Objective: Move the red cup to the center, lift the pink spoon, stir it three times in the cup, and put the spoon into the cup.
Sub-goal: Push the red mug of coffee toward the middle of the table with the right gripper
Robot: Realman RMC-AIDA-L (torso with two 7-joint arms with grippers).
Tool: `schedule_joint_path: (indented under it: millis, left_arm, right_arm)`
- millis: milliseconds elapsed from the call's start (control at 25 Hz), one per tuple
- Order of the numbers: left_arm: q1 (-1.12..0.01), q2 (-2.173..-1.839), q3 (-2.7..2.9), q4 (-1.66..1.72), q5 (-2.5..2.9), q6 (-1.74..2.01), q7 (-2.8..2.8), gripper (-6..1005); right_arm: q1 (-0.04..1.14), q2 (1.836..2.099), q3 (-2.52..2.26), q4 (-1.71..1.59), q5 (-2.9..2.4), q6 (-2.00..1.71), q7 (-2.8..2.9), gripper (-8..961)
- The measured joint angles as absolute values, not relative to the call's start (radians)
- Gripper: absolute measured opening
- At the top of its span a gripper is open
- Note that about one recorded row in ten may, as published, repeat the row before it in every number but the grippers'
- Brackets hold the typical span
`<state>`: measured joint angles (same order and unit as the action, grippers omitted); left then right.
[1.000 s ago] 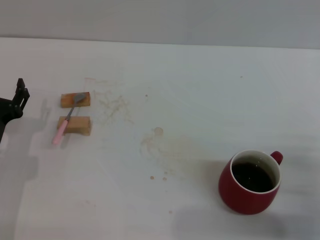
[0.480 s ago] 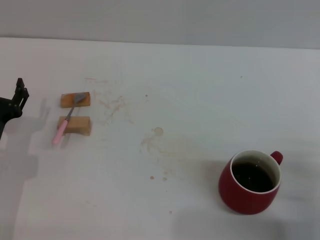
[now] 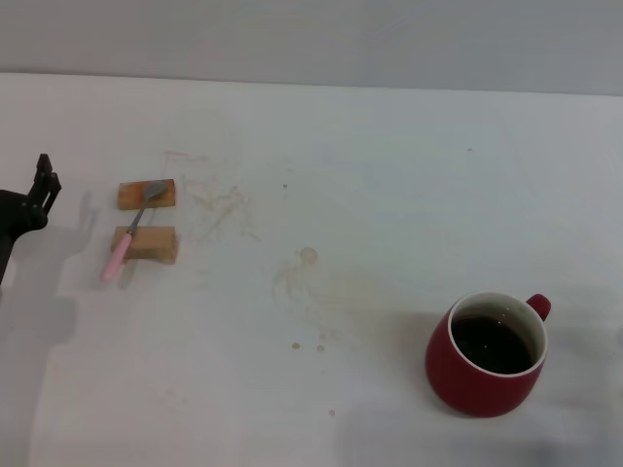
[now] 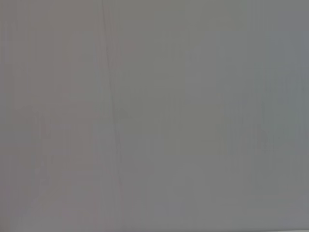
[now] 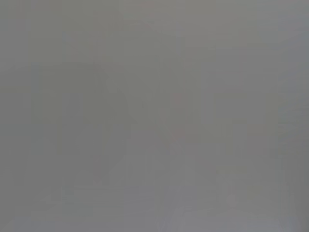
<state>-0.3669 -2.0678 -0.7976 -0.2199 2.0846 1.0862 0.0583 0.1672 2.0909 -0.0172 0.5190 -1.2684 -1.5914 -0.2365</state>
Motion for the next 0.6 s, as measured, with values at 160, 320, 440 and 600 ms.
schedule_joint_path:
  millis: [160,320,440,600]
  left_arm:
    - [-0.369,-2.068,-0.798,-0.219,2.085,1.083,0.058,808]
    - [-0.37,-2.068,-0.798,-0.219,2.085,1.083,0.058,808]
    - [-0.371,-2.068,-0.798,-0.21,2.085,1.081,0.058,808]
    - [-0.372,-2.068,-0.798,-0.209,2.085,1.072,0.058,808]
  right_arm:
    - [0.165,2.09,-0.071,0.516,-1.272,-1.594,-0.238,0]
    - [0.161,2.09,-0.127,0.518,-1.272,-1.597,-0.238,1]
    - [0.145,2.09,-0.152,0.522,-1.271,-1.606,-0.24,1]
    - [0.121,2.091,-0.151,0.539,-1.265,-1.61,-0.24,1]
